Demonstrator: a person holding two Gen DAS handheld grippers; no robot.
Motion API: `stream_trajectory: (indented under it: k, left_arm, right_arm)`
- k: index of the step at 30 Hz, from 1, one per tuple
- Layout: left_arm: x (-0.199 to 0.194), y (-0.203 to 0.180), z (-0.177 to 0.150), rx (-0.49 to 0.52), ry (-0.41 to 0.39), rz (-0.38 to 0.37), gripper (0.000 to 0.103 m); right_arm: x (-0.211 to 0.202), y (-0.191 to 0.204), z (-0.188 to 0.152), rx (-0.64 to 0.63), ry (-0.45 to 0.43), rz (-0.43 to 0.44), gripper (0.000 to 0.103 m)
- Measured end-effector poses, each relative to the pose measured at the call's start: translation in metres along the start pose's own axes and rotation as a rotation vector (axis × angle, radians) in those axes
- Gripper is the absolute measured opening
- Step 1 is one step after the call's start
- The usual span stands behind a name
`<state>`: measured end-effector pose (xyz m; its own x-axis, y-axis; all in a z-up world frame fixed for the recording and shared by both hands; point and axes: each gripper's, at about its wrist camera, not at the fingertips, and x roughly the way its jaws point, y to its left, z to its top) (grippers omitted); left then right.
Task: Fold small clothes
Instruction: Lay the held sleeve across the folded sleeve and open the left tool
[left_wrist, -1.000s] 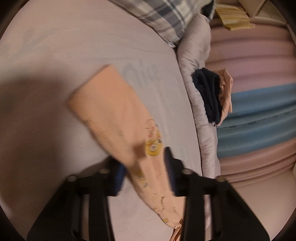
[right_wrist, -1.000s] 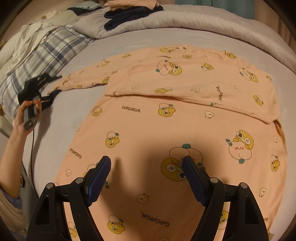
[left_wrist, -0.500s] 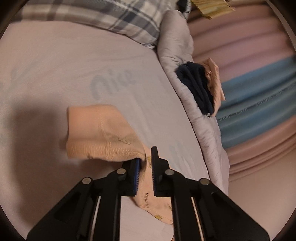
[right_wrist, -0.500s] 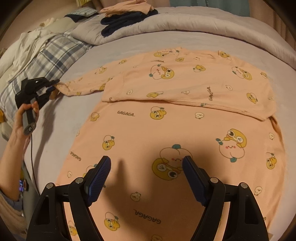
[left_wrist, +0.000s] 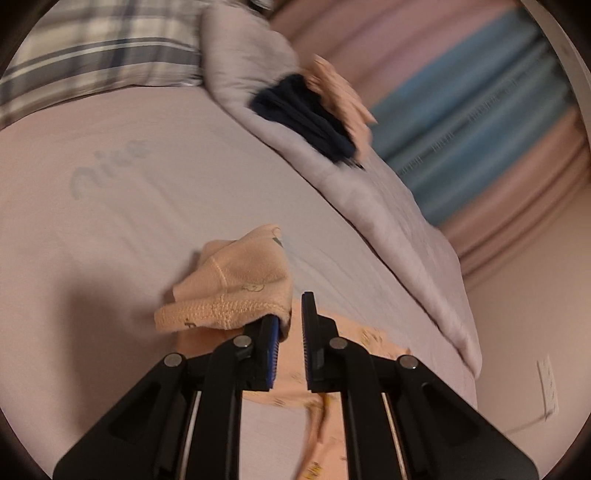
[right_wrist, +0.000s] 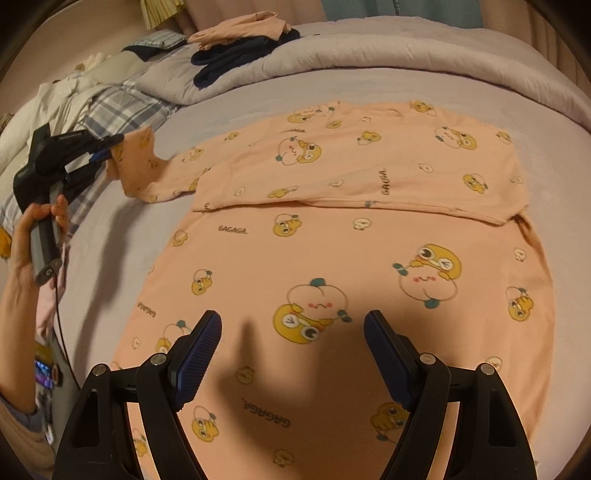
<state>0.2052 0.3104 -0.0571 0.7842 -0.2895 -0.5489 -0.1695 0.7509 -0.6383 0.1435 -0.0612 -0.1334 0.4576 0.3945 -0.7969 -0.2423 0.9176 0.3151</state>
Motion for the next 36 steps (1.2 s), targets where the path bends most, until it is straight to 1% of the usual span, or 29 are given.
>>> stream_trajectory:
  k: [2,7,10,13,15,19,20,21,22,23,24,28,29,30,32,33,34,36]
  left_arm:
    - [0.005,-0.023,-0.011,0.051,0.021,-0.022,0.008]
    - [0.019,-0.076,-0.036,0.128,0.074,-0.099,0.008]
    - [0.03,-0.108,-0.054,0.194,0.114,-0.119,0.008]
    - [0.042,-0.142,-0.08,0.297,0.133,-0.094,0.008]
    - [0.053,-0.16,-0.1,0.349,0.161,-0.094,0.008]
    - [0.088,-0.191,-0.144,0.427,0.267,-0.113,0.009]
    - [0.097,-0.196,-0.154,0.44,0.288,-0.108,0.014]
    - [0.109,-0.203,-0.167,0.46,0.331,-0.111,0.031]
    - [0.12,-0.207,-0.178,0.469,0.381,-0.113,0.045]
    - [0.129,-0.209,-0.188,0.473,0.424,-0.109,0.077]
    - [0.137,-0.211,-0.197,0.48,0.464,-0.096,0.091]
    - [0.141,-0.218,-0.216,0.563,0.502,-0.058,0.091]
    - [0.138,-0.217,-0.216,0.578,0.508,-0.062,0.091]
    - [0.131,-0.216,-0.214,0.592,0.506,-0.083,0.091]
    - [0.113,-0.208,-0.207,0.6,0.476,-0.125,0.092]
    - [0.103,-0.203,-0.204,0.603,0.456,-0.142,0.098]
    - [0.094,-0.196,-0.201,0.61,0.442,-0.15,0.102]
    - [0.083,-0.186,-0.2,0.63,0.425,-0.129,0.102]
  right_arm:
    - [-0.003,-0.007,-0.001,0.018,-0.006,0.0,0.079]
    - [-0.017,-0.027,0.001,0.084,-0.047,0.009,0.079]
    - [-0.027,-0.041,0.0,0.123,-0.08,0.011,0.079]
    - [-0.036,-0.056,-0.002,0.162,-0.102,-0.003,0.079]
    - [-0.041,-0.066,-0.004,0.191,-0.113,-0.01,0.079]
    - [-0.049,-0.084,-0.012,0.249,-0.131,-0.031,0.079]
    - [-0.052,-0.089,-0.015,0.263,-0.136,-0.04,0.079]
    - [-0.054,-0.092,-0.017,0.271,-0.138,-0.045,0.079]
    - [-0.056,-0.097,-0.019,0.286,-0.141,-0.053,0.079]
    - [-0.057,-0.1,-0.02,0.298,-0.143,-0.06,0.079]
    - [-0.059,-0.104,-0.022,0.312,-0.145,-0.065,0.079]
    - [-0.066,-0.113,-0.025,0.351,-0.165,-0.081,0.079]
    - [-0.066,-0.114,-0.025,0.356,-0.171,-0.086,0.079]
    - [-0.067,-0.114,-0.024,0.361,-0.173,-0.088,0.079]
    - [-0.068,-0.118,-0.023,0.371,-0.181,-0.082,0.079]
    - [-0.066,-0.118,-0.022,0.372,-0.183,-0.076,0.079]
    - [-0.064,-0.116,-0.019,0.368,-0.183,-0.073,0.079]
    - [-0.06,-0.112,-0.015,0.354,-0.177,-0.074,0.079]
